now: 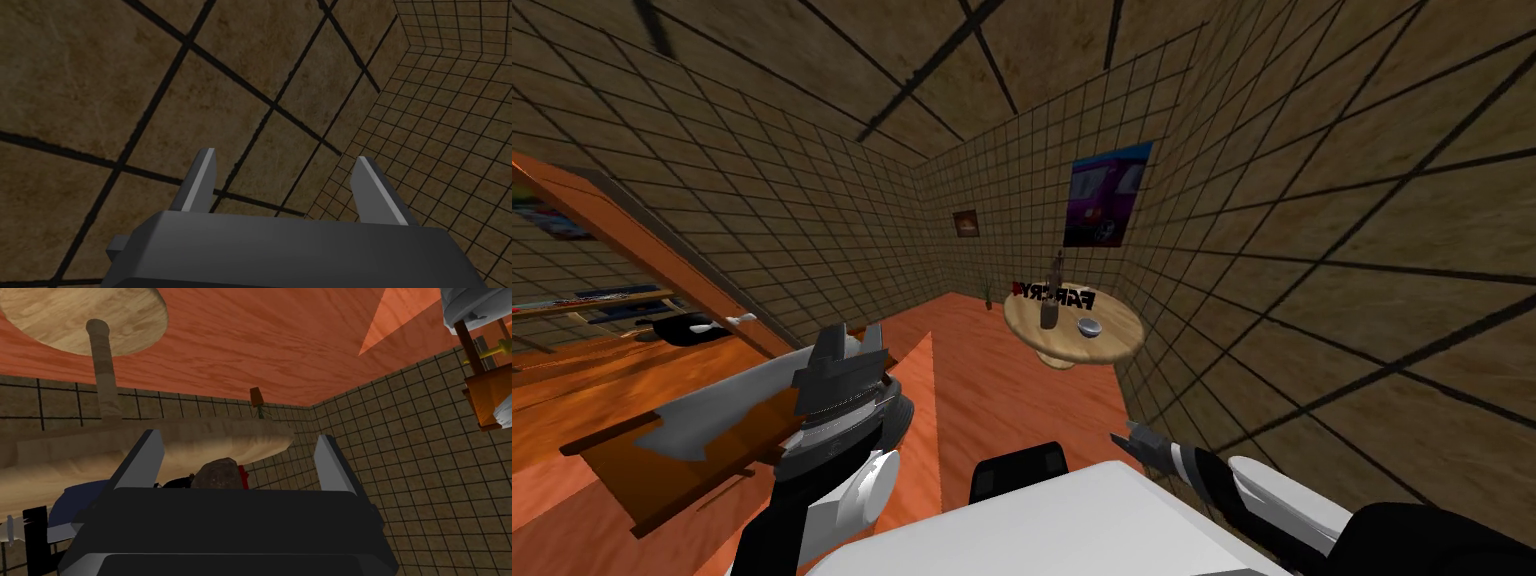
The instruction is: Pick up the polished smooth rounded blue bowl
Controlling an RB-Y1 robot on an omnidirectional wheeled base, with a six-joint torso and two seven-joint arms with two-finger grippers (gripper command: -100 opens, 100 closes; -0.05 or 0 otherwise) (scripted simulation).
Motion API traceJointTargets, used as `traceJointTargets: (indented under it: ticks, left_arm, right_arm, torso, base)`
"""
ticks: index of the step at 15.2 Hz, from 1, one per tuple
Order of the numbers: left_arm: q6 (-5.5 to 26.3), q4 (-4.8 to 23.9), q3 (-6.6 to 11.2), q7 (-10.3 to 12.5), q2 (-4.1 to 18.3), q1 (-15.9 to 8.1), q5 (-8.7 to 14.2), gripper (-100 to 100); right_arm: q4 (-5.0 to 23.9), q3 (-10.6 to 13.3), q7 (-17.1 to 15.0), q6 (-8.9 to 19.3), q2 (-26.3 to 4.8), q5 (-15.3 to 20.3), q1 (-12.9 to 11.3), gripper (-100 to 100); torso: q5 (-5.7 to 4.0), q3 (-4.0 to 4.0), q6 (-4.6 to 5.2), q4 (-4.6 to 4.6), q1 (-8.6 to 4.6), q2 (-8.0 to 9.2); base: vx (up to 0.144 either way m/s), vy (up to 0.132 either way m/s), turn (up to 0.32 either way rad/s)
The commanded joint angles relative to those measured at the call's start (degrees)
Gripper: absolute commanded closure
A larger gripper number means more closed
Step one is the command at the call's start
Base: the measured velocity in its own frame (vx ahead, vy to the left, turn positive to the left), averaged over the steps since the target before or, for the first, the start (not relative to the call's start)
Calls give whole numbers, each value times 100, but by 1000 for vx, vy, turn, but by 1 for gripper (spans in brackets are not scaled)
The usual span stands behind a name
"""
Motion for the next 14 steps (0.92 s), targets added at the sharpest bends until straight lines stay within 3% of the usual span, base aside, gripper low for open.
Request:
traceJointTargets:
  ticks: [1, 2, 4, 5, 7, 10, 11, 13, 14]
  left_arm:
    - [0, 0, 0, 0, 0, 0, 0, 0]
    - [0, 0, 0, 0, 0, 1, 0, 0]
    - [0, 0, 0, 0, 0, 0, 0, 0]
    - [0, 0, 1, 0, 0, 1, 0, 0]
    - [0, 0, 0, 0, 0, 0, 0, 0]
    - [0, 0, 0, 0, 0, 0, 0, 0]
    - [0, 0, 1, 0, 0, 1, 0, 0]
    - [0, 0, 0, 0, 0, 1, 0, 0]
    - [0, 0, 1, 0, 0, 1, 0, 0]
  right_arm:
    - [147, -67, 45, -75, -210, 27, 31, -100]
    - [374, -77, 41, -51, -379, 183, 40, -100]
    - [392, -77, 41, -51, -576, 183, 40, -100]
    - [627, -84, 41, -29, -721, 327, 47, -100]
    - [627, -84, 41, -29, -933, 327, 47, -100]
    - [851, -86, 44, -10, -1278, 459, 52, -100]
    - [1062, -83, 50, 5, -1437, 580, 56, -100]
    - [1062, -83, 50, 5, -1607, 580, 56, -100]
    - [1258, -71, 59, 15, -1820, 688, 62, -100]
  torso:
    - [0, 0, 0, 0, 0, 0]
    - [0, 0, 4, 0, 0, 0]
    - [1, -5, -2, -2, 1, -9]
    - [1, -4, 3, -2, 0, -6]
    - [1, -7, -2, -3, -3, -12]
    - [-1, -10, -3, -4, -7, -17]
    - [-1, -9, 3, -3, -4, -14]
    - [0, -13, -2, -5, -7, -22]
    - [-1, -12, 3, -4, -5, -19]
  base:
    - [46, 1, 94]
    - [59, 10, 239]
    - [65, 1, 205]
    - [68, -8, 242]
    - [66, -17, 186]
    - [78, -18, 210]
    - [81, -22, 255]
    - [85, -26, 168]
    - [90, -8, 257]
